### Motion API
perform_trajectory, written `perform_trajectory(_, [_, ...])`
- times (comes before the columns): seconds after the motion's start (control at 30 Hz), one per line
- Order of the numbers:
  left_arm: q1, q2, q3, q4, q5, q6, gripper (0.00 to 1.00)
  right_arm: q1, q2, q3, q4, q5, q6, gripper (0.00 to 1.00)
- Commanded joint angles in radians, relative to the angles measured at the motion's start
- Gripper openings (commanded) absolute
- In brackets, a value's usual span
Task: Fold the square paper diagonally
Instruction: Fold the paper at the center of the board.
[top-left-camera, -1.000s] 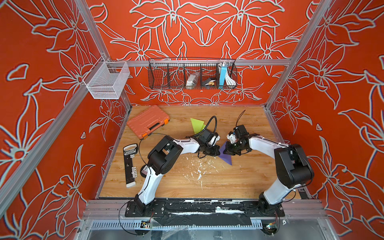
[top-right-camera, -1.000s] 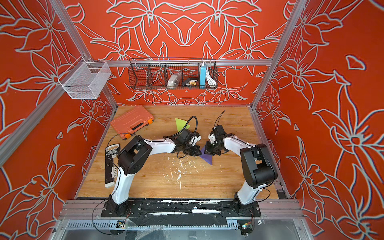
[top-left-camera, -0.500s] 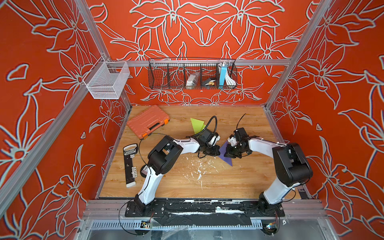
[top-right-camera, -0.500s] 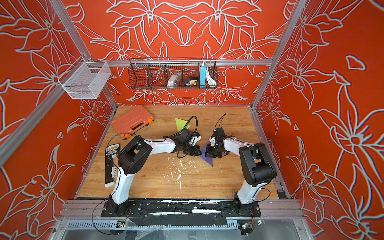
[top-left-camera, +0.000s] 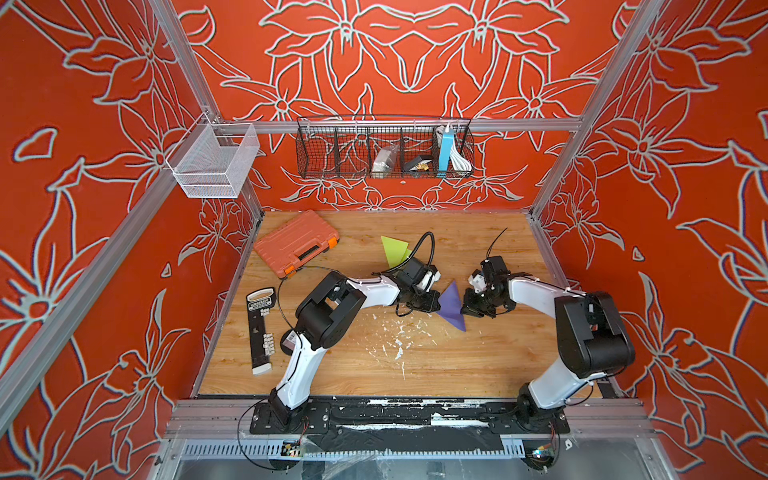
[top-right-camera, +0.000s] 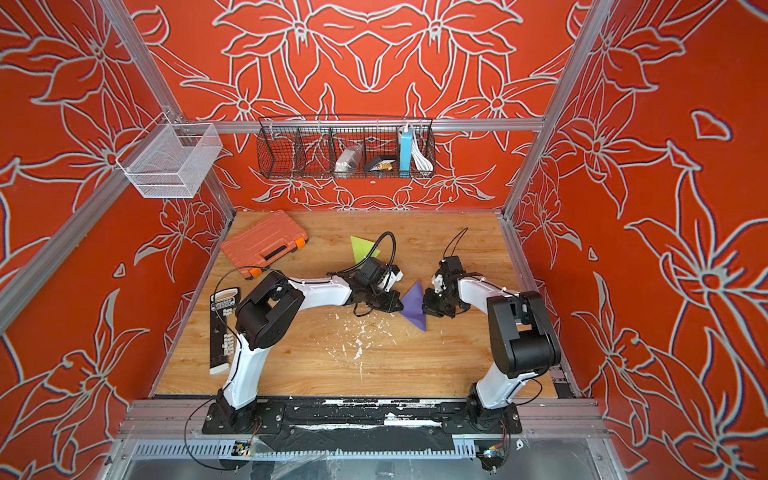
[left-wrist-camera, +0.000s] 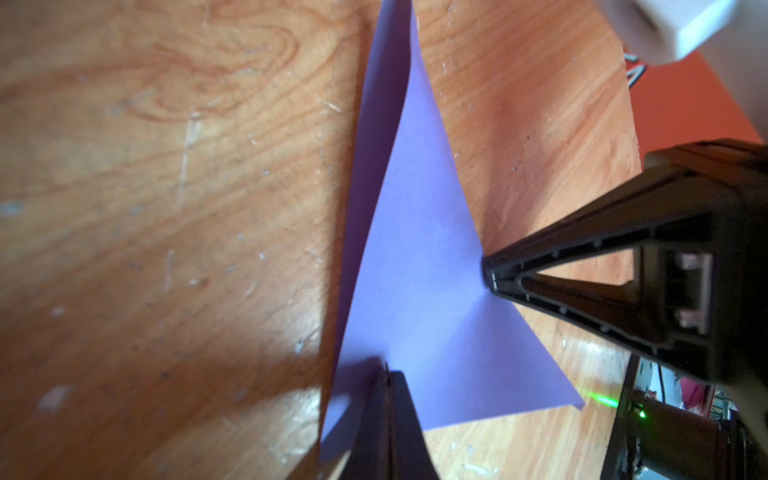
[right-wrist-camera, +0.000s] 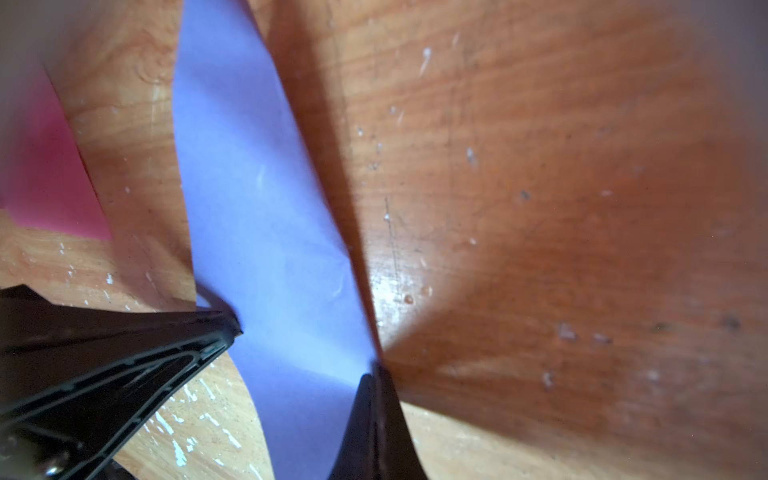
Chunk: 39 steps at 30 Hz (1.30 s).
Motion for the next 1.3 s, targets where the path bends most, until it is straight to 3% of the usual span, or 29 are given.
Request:
perform_trajectory(0.0, [0.003, 0.056, -0.020, -0.131, -0.080, 0.024, 0.00, -0.010, -0.003, -0.025, -0.077, 0.090, -0.017, 0.00])
perform_trajectory(0.33, [0.002, 0.060, -0.017, -0.125, -0.069, 0.019, 0.00, 0.042, -0.165, -0.049, 0.041, -0.088, 0.085, 0.00])
perform_trajectory(0.63, [0.001, 0.059, -0.016, -0.128, -0.070, 0.020, 0.00, 0.088, -0.087, -0.048, 0.095, -0.108, 0.172, 0.00])
perform_trajectory(1.27, [0.001, 0.067, -0.009, -0.135, -0.068, 0.020, 0.00, 0.068, -0.053, -0.090, -0.055, 0.058, 0.067, 0.00])
